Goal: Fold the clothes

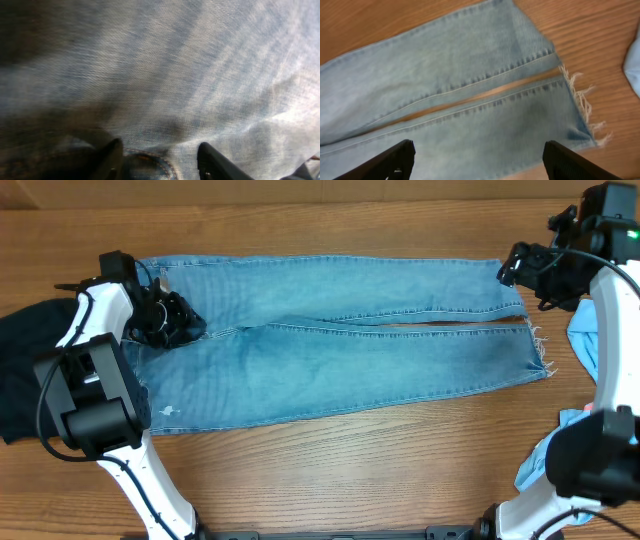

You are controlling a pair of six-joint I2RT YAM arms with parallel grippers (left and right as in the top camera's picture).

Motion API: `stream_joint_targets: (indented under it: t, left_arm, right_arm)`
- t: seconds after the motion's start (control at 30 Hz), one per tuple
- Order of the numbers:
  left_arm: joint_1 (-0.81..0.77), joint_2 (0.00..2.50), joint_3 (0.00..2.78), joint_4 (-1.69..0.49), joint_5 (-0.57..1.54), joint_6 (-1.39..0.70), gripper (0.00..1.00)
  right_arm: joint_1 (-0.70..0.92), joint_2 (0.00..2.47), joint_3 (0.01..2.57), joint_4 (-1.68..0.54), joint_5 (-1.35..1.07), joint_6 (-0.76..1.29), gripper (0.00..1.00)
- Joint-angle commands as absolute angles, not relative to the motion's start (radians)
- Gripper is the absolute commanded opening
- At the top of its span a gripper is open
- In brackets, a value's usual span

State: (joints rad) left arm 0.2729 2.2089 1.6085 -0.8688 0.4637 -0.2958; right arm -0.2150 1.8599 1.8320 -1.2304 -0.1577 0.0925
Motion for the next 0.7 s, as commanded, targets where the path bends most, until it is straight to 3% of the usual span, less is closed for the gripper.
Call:
stream_joint_targets:
  t: [0.0,0.13,0.4,0.67]
  left_arm:
    - [0.232,2.273,1.567,-0.921,0.359,-0.241,0.62]
    - [0.194,2.273,1.567,-0.940,0.356,-0.239,0.66]
    - [0.163,2.273,1.567,-0.945,0.355,-0.238,0.66]
    - [0.163,2.273,1.566,-0.955,0.304,-0.239,0.66]
  right_arm:
    - [-0.231,1.980,1.803,-1.175,-0.145,0.088,0.86]
    - [-0.231,2.125,1.803,-1.106,-0.148,0.080,0.86]
    - [-0.304,2.192,1.780,-1.050,-0.144,0.340,0.86]
    - [-0.303,2.267,1.774,-0.943,-0.230,0.353,0.87]
